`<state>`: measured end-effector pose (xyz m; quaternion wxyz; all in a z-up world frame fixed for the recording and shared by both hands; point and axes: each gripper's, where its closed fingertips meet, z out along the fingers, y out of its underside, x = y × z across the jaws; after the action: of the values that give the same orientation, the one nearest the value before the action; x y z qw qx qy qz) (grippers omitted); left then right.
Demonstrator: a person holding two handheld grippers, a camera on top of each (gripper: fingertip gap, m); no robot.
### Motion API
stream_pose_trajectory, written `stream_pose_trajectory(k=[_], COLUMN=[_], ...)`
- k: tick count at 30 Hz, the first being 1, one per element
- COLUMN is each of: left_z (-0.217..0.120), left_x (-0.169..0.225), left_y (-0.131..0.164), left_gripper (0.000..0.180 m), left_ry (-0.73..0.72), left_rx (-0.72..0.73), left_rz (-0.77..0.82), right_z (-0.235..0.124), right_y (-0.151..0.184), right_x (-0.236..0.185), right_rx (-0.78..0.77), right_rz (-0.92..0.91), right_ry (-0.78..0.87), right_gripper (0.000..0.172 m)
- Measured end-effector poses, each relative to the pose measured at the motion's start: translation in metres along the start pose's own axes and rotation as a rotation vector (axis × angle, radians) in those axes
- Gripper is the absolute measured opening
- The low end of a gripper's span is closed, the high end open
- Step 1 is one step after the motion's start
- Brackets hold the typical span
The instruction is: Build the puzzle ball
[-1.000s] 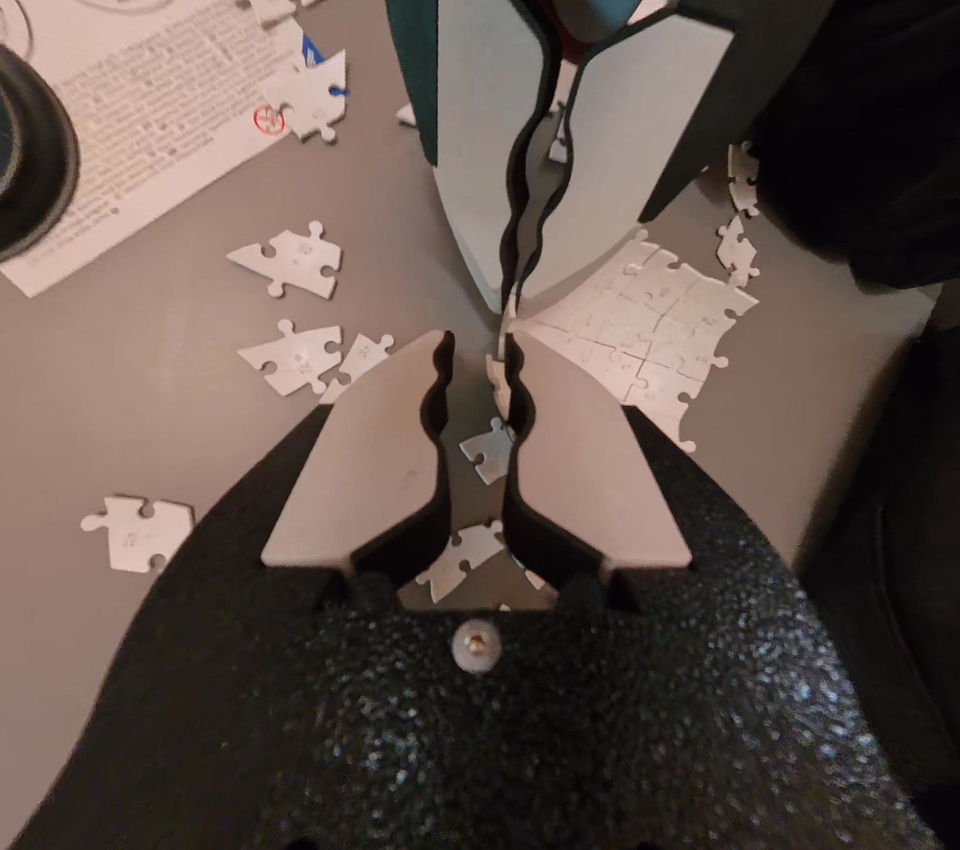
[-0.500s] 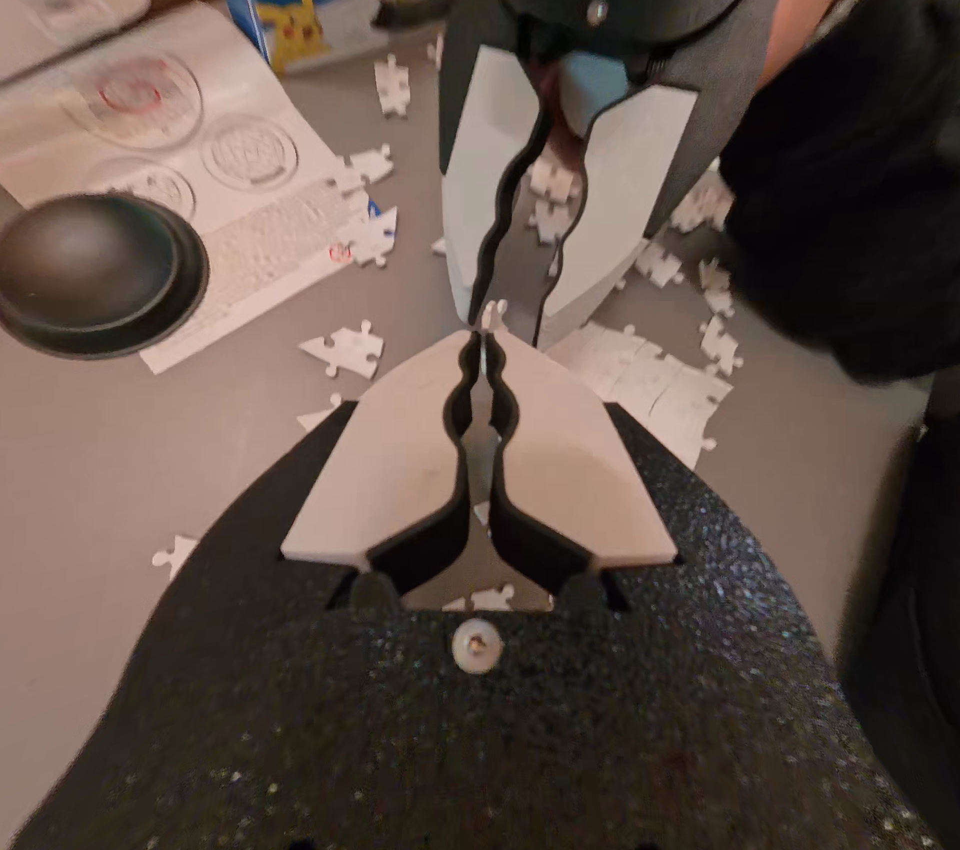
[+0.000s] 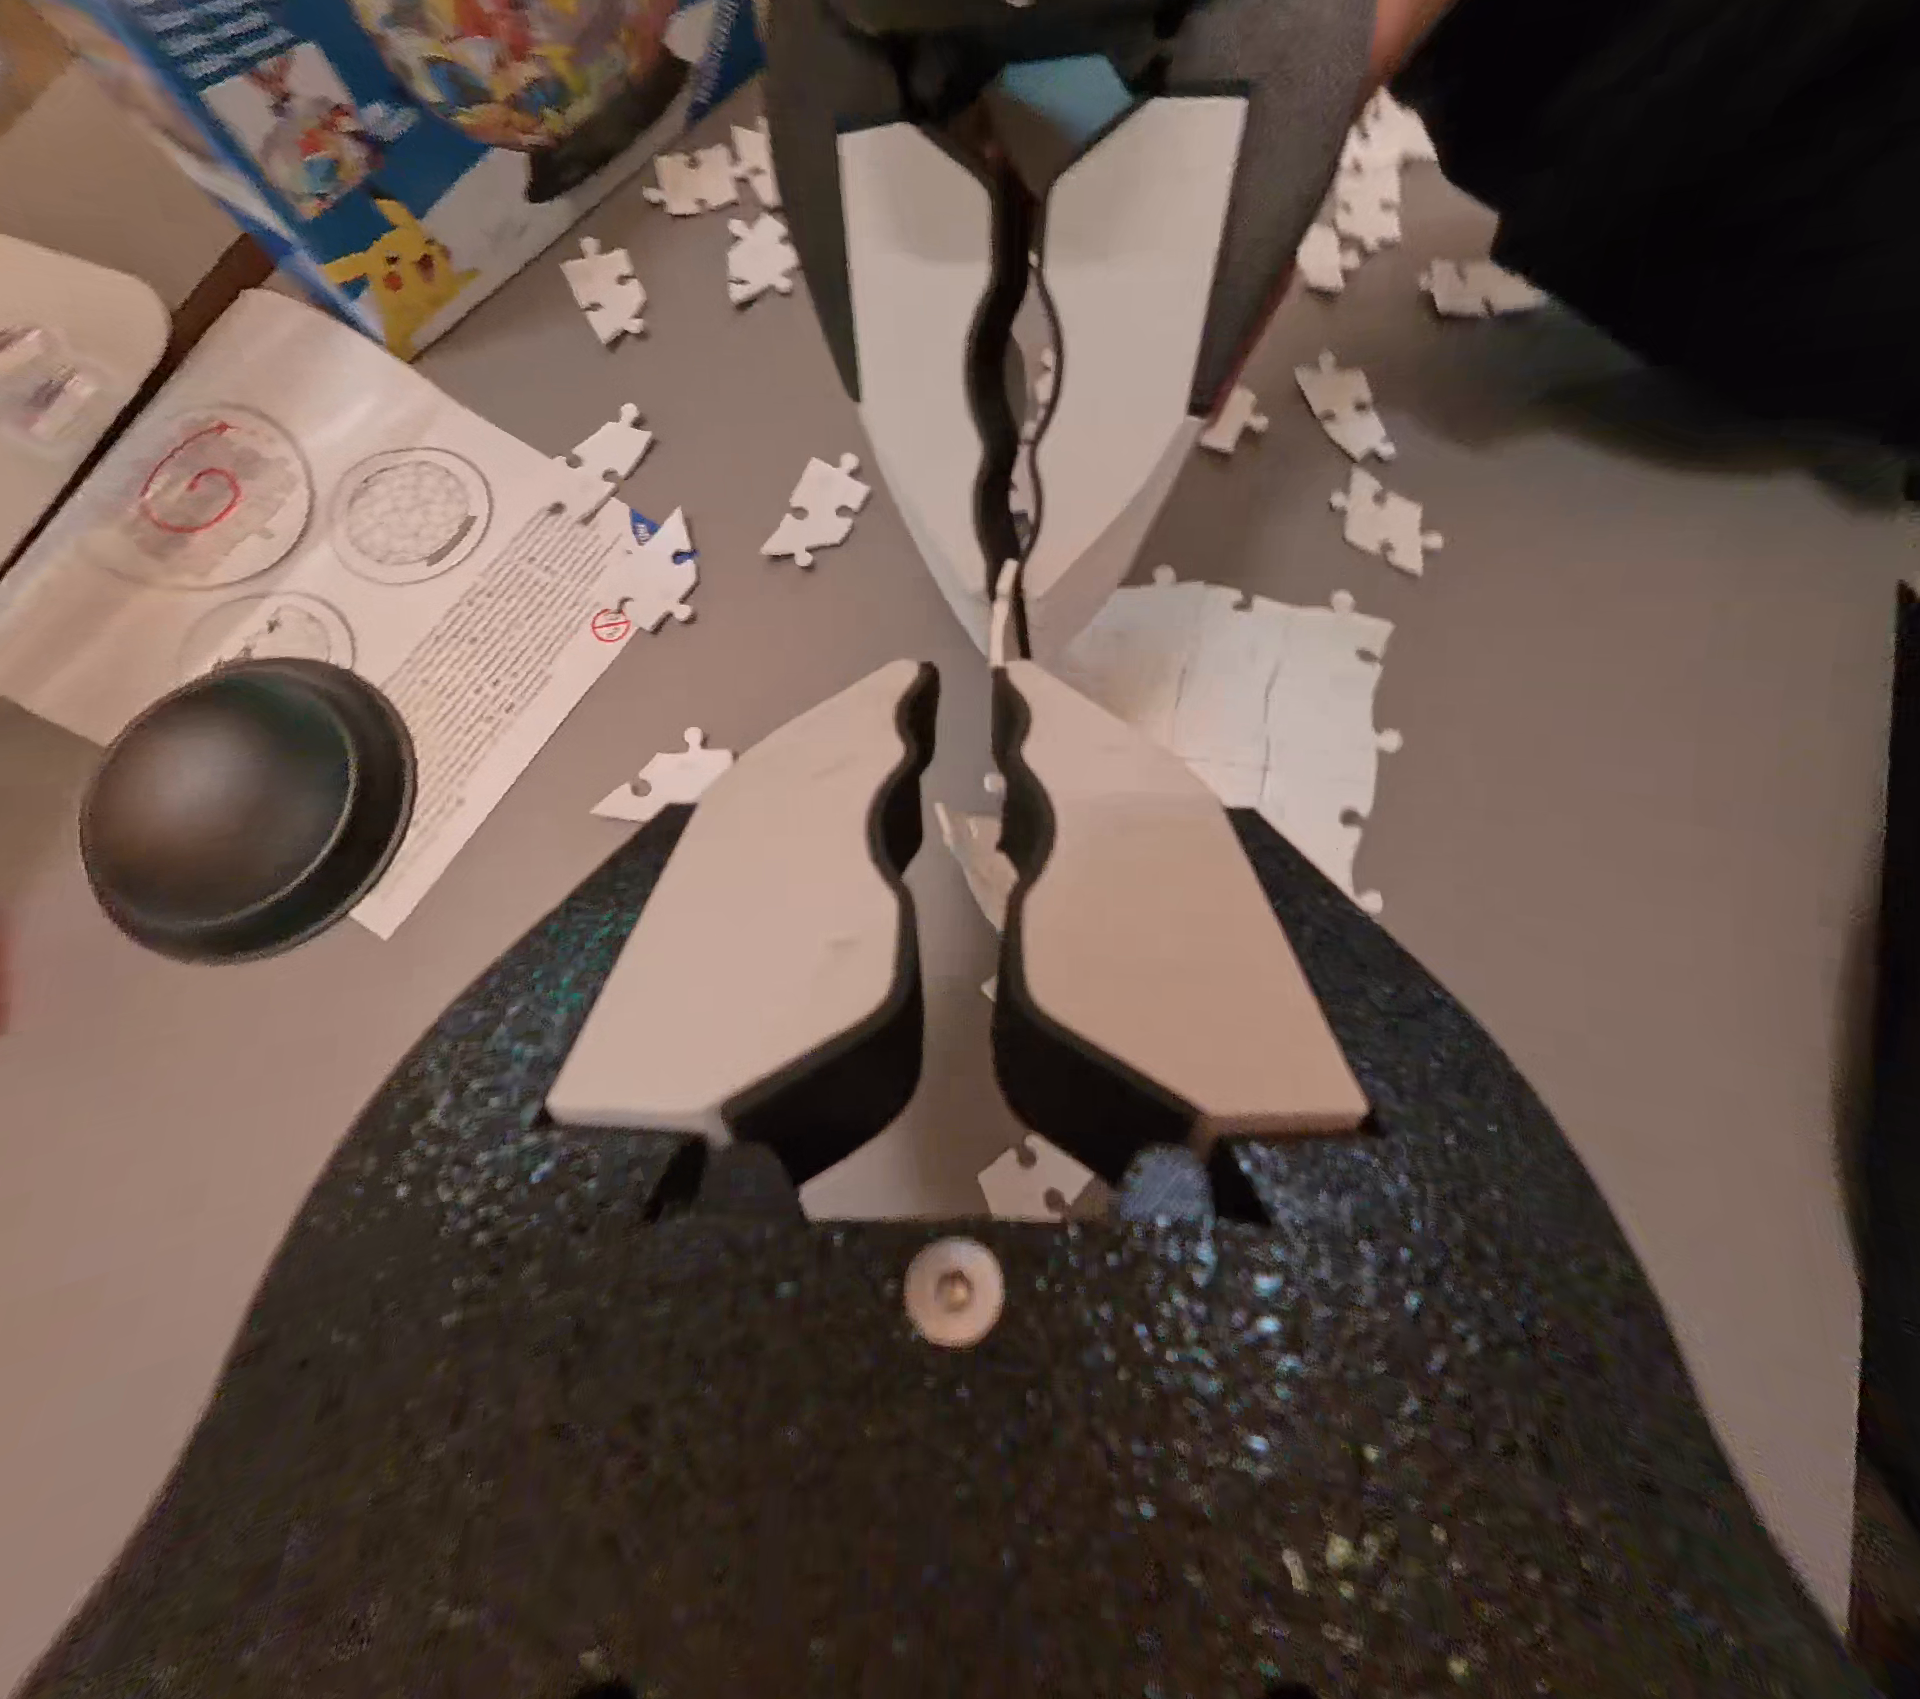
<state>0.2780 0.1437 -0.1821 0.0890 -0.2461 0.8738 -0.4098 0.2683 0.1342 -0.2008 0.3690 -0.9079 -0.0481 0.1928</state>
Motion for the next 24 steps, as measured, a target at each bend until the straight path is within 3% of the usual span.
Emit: stream_pose_trajectory(k=[6, 14, 20, 24], left_z=[0.0, -0.005, 0.004, 0.01], left_x=[0.005, 0.005, 0.016, 0.015], left_y=[0.001, -0.008, 0.002, 0.001], left_gripper=[0.005, 0.007, 0.011, 0.003], left_ry=[0.05, 0.105, 0.225, 0.243], left_rx=[-0.08, -0.02, -0.09, -0.113], left_rz=[0.111, 0.061, 0.032, 0.013], right_z=[0.002, 0.004, 0.004, 0.005], right_y=[0.001, 0.004, 0.002, 0.004], right_x=[-0.001, -0.001, -0.002, -0.003], right_rx=[-0.037, -0.072, -0.102, -0.107], right_rz=[0.04, 0.069, 0.069, 0.081], right_ry=[0.063, 0.113, 0.141, 0.128], right_gripper=[0.002, 0.002, 0.003, 0.003])
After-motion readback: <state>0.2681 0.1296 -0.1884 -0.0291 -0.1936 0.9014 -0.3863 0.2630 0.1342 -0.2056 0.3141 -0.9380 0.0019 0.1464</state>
